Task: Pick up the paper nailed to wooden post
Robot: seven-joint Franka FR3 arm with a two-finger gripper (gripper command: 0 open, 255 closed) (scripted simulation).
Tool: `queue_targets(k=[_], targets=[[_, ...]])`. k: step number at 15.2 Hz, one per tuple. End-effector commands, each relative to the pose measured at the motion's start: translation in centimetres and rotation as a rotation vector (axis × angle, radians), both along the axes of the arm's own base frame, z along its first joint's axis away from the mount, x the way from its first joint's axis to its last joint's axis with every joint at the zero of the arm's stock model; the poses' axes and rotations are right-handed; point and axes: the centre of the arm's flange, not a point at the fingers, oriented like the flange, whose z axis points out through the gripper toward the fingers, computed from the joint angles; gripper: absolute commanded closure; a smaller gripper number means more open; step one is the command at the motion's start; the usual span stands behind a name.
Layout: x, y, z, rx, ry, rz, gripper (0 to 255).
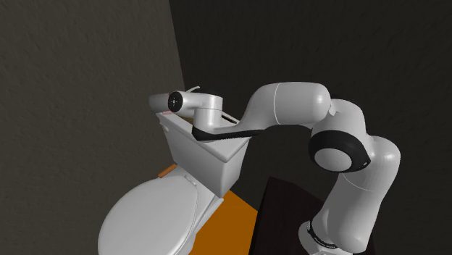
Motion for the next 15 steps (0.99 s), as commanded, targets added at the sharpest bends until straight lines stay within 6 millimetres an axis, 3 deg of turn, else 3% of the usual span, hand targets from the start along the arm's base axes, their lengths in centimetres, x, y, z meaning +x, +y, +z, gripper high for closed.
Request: queue_targets(k=[1,15], targets=[[0.1,0.0,-0.3,0.002,0.004,-0.001,255],[0.1,0.0,7.1,0.002,0.004,-0.001,255]])
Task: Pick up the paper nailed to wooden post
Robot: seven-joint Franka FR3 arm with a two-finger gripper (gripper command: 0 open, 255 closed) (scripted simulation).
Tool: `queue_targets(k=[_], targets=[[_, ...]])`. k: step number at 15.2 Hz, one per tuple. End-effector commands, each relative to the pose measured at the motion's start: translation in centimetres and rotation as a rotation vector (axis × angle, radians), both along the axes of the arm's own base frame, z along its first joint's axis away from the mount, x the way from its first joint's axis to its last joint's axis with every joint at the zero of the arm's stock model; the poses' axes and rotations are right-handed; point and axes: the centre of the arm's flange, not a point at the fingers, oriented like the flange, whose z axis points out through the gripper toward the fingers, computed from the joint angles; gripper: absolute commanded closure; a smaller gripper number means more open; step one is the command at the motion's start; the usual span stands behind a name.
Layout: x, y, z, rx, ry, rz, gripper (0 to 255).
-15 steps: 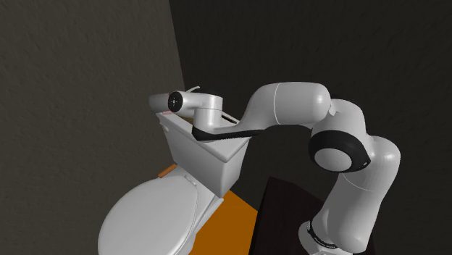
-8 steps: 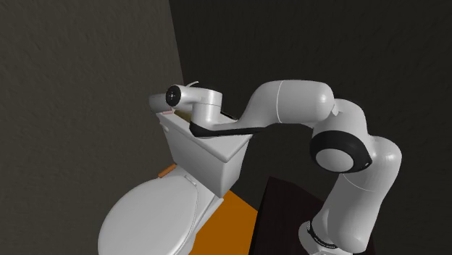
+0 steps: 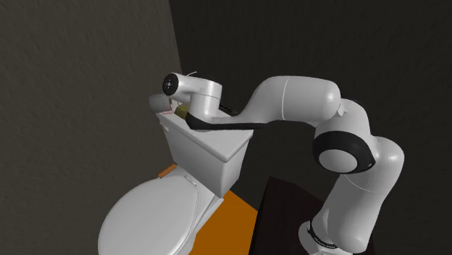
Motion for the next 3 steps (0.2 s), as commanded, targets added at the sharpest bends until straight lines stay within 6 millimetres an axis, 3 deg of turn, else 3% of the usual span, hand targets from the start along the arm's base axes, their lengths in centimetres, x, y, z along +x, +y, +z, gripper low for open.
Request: queue_targets(k=[1,3], targets=[[-0.04,-0.09,1.14,0.000,0.000,0.000,255],[-0.04,-0.09,1.22,0.000,0.000,0.000,255]])
